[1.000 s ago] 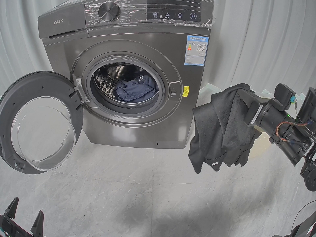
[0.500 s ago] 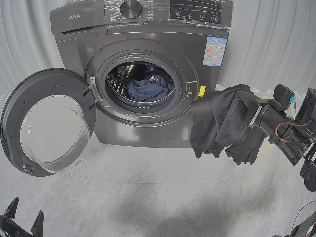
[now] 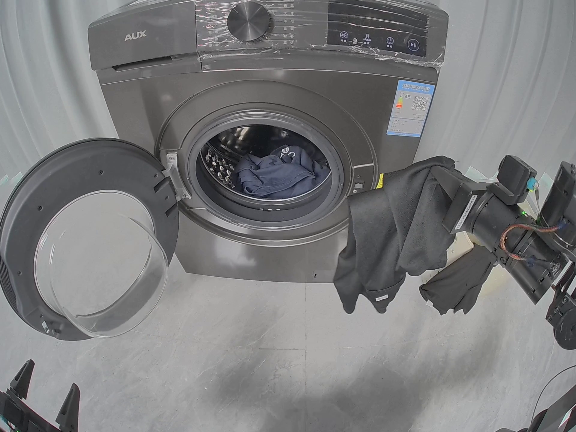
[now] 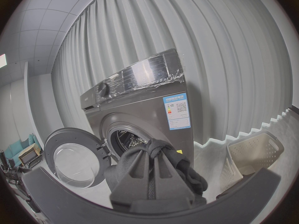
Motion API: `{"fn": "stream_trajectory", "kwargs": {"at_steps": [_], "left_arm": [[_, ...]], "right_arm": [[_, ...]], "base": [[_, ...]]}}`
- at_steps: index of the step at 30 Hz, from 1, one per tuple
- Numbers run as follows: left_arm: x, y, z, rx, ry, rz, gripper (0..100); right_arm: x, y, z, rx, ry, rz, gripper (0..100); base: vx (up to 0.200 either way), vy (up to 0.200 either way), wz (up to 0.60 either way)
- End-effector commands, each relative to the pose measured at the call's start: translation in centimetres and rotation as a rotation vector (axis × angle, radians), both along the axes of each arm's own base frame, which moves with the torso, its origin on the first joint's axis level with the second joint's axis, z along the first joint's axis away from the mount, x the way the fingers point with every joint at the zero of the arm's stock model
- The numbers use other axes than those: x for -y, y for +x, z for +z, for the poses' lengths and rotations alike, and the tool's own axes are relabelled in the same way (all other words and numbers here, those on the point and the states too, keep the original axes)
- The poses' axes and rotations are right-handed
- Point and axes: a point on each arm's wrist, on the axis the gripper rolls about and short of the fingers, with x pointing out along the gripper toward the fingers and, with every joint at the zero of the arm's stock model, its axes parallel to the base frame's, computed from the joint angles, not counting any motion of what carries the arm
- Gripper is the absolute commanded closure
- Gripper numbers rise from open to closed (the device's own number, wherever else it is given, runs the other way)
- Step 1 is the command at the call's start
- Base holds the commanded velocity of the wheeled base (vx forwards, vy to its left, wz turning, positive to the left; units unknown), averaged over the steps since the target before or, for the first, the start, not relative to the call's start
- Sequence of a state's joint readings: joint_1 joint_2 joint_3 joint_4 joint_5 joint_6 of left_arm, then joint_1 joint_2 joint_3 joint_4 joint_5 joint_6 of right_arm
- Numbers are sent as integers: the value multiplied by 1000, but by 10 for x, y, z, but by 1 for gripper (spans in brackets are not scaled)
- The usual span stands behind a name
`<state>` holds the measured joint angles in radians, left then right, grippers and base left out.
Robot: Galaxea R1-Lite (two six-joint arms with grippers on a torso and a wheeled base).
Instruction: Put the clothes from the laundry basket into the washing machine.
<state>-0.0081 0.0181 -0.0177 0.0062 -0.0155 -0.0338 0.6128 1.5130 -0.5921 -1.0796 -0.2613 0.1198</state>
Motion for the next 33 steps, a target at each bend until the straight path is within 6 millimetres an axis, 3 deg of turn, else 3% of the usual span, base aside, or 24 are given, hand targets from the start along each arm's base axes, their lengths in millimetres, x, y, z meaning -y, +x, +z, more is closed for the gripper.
{"fn": "stream_trajectory", "kwargs": {"at_steps": [1,6,18,33], "left_arm": [[0,0,-4,4,0,1,0],[0,0,-4,4,0,1,0],[0,0,-4,4,0,1,0],[0,0,-4,4,0,1,0]], "right_arm": [[0,0,0,-1,-1,1,100],[0,0,-1,-2,-1,1,100],[0,0,-1,-2,-1,1,100],[-1,1,-4,-13,-9,3,100]], "base": [[0,0,0],[0,0,0],[0,200,0],[0,0,0]]}}
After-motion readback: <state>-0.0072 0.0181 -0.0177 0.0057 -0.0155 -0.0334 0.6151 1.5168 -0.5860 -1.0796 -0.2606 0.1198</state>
